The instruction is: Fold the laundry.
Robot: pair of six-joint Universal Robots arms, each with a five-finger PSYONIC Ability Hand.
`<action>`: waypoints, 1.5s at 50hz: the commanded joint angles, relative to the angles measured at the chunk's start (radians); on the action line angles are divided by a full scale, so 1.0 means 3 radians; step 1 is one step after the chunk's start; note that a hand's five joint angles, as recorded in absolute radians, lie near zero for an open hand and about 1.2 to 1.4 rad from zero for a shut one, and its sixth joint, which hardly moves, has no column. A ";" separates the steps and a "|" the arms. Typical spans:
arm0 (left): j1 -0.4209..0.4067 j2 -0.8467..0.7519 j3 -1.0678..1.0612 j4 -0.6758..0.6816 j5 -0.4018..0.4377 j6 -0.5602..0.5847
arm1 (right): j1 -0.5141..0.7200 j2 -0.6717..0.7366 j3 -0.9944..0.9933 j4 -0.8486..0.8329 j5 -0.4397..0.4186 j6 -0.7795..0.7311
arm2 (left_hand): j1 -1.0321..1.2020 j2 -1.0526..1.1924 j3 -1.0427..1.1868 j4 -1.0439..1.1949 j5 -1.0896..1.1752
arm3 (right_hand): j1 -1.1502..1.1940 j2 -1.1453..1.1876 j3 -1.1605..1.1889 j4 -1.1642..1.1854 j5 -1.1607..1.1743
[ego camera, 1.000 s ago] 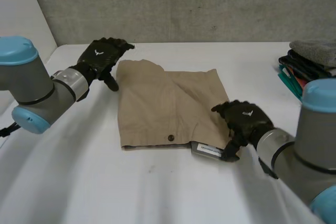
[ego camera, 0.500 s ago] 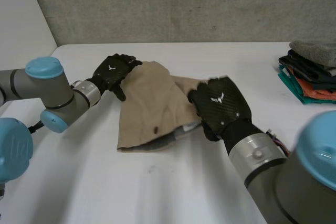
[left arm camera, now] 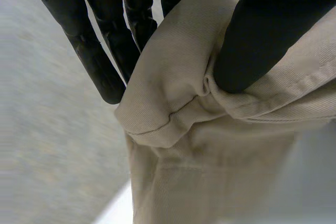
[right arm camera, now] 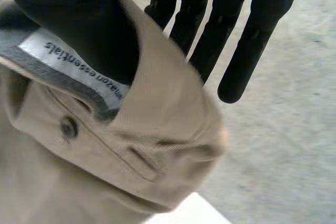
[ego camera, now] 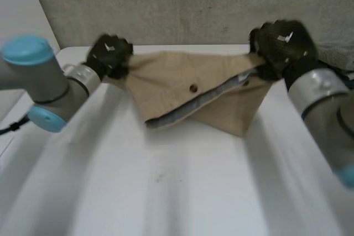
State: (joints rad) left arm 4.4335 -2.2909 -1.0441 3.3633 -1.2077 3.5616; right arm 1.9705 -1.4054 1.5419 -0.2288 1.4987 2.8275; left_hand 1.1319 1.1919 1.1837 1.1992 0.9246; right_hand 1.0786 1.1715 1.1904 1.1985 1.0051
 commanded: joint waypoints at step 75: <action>-0.0042 0.0309 -0.1234 -0.1087 0.0012 -0.1257 | 0.0284 0.1274 0.0572 -0.0387 0.0077 -0.0390 | -0.1654 -0.1854 -0.1826 -0.1878 -0.1544 | -0.1029 -0.1338 -0.1401 -0.1428 -0.1365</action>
State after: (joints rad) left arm 4.4597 -2.1581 -1.4459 3.0416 -1.2035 3.1694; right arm 2.0573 -1.0823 1.7362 -0.2631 1.5014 2.7754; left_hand 0.4563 0.4594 0.4592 0.4630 0.2906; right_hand 0.5891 0.5901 0.5952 0.5935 0.4238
